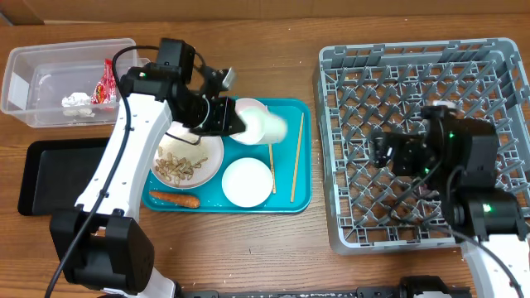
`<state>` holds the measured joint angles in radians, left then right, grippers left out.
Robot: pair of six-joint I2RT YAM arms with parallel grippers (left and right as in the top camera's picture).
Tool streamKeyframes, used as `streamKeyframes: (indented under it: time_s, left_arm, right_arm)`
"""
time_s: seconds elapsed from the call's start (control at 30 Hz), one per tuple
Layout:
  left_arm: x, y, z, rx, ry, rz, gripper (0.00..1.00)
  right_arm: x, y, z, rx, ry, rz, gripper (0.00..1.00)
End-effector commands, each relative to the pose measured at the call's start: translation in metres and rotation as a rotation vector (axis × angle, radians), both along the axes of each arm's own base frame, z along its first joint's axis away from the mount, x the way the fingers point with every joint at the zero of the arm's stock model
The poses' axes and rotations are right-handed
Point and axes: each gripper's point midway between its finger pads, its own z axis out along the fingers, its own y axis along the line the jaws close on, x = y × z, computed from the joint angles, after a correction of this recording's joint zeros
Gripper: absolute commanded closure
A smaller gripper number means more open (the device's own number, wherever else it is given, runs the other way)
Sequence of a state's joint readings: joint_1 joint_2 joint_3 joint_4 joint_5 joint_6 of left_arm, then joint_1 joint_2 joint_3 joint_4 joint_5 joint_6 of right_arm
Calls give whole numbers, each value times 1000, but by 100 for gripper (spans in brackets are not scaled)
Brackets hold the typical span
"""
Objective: Sort waste into correct bins and load items into the dishwasher
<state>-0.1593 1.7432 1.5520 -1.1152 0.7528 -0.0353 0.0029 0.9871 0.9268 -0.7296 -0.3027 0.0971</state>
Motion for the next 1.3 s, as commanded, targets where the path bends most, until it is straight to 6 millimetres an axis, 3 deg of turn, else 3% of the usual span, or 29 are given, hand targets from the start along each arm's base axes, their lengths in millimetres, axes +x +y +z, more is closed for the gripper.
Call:
streamKeyframes:
  time_s: [0.0, 0.13, 0.3, 0.83, 1.07, 1.27]
  left_arm:
    - [-16, -43, 66, -417, -27, -157, 96]
    - [-21, -52, 79, -493, -38, -200, 96]
    - [-28, -60, 88, -550, -27, -232, 96]
    - [-50, -106, 97, -579, 0, -342, 96]
    - [-56, -116, 96, -573, 14, -361, 96]
    - [-62, -122, 95, -567, 19, -377, 96]
  right_arm:
    - [-17, 68, 34, 281, -73, 433, 0]
    - [-37, 100, 65, 502, -164, 750, 0]
    - [-44, 109, 83, 628, -235, 927, 0]
    - [-42, 109, 85, 631, -262, 954, 0]
    - [-40, 109, 88, 620, -284, 962, 1]
    - [-39, 109, 90, 603, -314, 974, 13]
